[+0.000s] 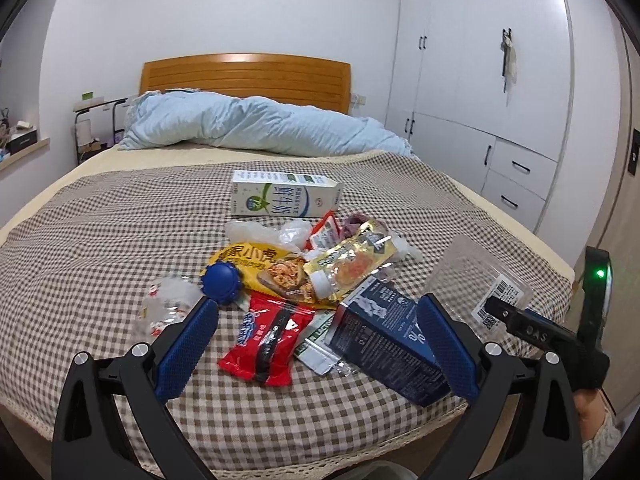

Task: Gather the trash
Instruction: 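Grasp the clear plastic clamshell box with the right gripper, then lift the clamshell box with the right gripper while the left gripper reaches the milk carton, then grasp the white milk carton with the left gripper and lift it, then carry the milk carton and clamshell box off the bed toward the floor bin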

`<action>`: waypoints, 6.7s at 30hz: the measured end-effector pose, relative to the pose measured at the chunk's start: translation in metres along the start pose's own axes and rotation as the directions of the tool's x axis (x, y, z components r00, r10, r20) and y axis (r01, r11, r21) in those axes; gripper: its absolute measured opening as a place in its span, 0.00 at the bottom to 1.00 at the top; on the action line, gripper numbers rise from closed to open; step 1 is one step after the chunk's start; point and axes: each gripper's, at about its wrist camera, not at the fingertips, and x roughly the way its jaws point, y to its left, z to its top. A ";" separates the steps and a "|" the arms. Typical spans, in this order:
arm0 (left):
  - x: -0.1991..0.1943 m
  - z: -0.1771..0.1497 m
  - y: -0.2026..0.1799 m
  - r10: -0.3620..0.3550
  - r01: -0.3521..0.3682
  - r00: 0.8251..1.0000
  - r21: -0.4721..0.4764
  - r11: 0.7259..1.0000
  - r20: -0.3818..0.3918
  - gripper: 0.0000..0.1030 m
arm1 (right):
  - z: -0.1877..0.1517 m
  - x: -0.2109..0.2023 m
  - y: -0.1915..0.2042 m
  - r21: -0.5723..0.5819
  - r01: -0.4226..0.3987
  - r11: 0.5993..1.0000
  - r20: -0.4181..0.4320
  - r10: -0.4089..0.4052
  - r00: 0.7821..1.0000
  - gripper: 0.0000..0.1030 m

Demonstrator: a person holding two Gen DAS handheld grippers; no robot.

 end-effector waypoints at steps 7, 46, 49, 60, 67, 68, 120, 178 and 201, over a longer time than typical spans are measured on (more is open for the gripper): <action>-0.006 0.002 -0.006 -0.025 0.024 1.000 0.022 0.999 0.006 0.93 | 0.006 0.022 -0.002 0.042 0.006 0.999 -0.083 -0.003 0.997 0.94; -0.036 0.016 0.010 0.024 -0.024 1.000 0.038 0.999 0.012 0.93 | 0.036 -0.044 0.009 0.007 -0.022 1.000 0.237 0.019 0.971 0.57; -0.036 0.018 0.008 0.025 -0.026 1.000 0.045 0.999 0.008 0.93 | 0.040 -0.048 0.014 -0.004 -0.016 1.000 0.269 0.016 0.963 0.57; -0.026 0.032 0.006 0.022 -0.020 0.999 0.066 0.998 -0.032 0.93 | 0.048 -0.044 0.016 -0.003 -0.001 1.000 0.328 0.002 0.945 0.57; -0.014 0.048 -0.002 0.018 -0.008 0.997 0.123 0.992 -0.075 0.93 | 0.049 -0.037 0.022 -0.022 -0.001 1.000 0.342 0.008 0.940 0.57; -0.012 0.052 -0.004 -0.002 0.012 0.997 0.131 0.991 -0.076 0.93 | 0.049 -0.037 0.022 -0.023 -0.004 1.000 0.345 0.012 0.939 0.57; 0.416 0.192 0.029 0.212 0.407 0.748 0.687 0.602 -0.629 0.93 | 0.067 0.011 -0.066 0.131 0.166 0.977 0.345 -0.202 0.917 0.57; 0.088 0.159 -0.067 0.015 0.060 0.997 0.855 0.515 -0.079 0.73 | 0.030 -0.095 -0.018 -0.051 -0.017 0.999 0.435 0.037 0.900 0.57; -0.094 0.066 -0.093 -0.094 0.077 0.995 0.840 0.536 -0.032 0.73 | -0.027 -0.218 -0.004 -0.191 -0.088 0.978 0.405 0.160 0.900 0.57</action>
